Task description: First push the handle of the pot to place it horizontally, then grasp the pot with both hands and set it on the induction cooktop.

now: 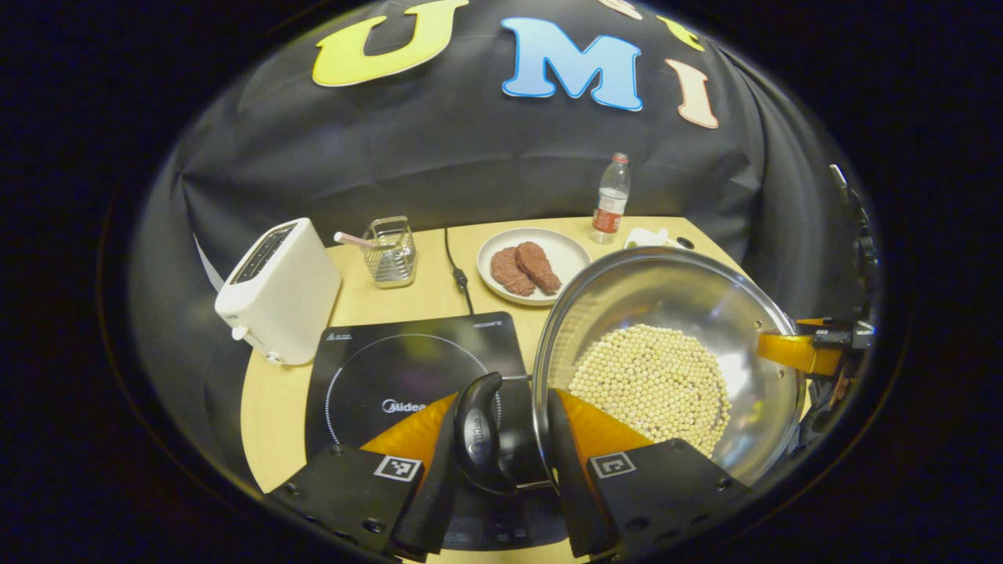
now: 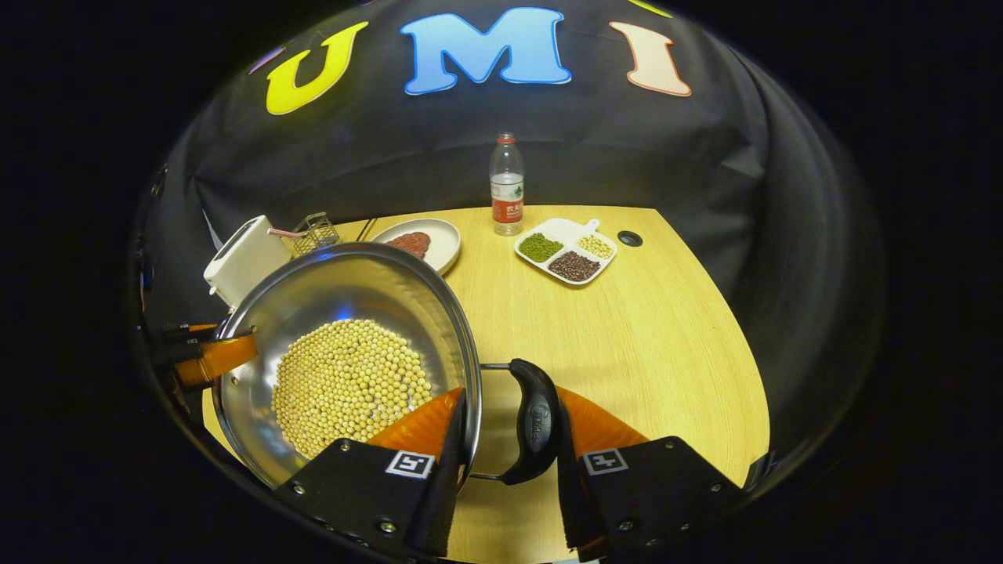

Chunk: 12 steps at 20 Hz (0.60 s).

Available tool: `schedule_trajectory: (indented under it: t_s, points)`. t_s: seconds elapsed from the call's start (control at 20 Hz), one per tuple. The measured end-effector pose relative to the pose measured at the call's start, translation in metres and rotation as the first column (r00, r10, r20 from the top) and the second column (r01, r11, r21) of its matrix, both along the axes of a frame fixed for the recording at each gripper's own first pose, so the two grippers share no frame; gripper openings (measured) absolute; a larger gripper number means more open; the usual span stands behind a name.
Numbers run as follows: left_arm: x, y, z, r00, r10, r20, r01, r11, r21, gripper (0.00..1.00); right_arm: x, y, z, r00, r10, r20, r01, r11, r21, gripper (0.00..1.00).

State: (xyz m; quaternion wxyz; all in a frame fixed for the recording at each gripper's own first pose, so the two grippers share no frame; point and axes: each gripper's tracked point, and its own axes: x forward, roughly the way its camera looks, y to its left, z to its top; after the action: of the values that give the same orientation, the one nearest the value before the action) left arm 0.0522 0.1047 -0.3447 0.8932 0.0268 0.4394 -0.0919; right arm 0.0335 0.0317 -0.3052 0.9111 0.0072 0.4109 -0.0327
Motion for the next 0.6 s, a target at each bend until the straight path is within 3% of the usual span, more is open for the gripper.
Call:
schedule_trajectory:
  t_s: [0.55, 0.6]
  points:
    - [0.001, 0.089, 0.001, 1.000, 0.027, -0.014, -0.027, 1.000, 0.007, 0.64, 0.009, 0.082, -0.006, 1.000, 0.021, -0.019, -0.020, 1.000, 0.017, 0.54]
    - [0.002, 0.097, 0.000, 0.999, 0.030, -0.017, -0.030, 1.000, 0.007, 0.60, 0.011, 0.088, -0.006, 0.999, 0.024, -0.021, -0.023, 1.000, 0.017, 0.54]
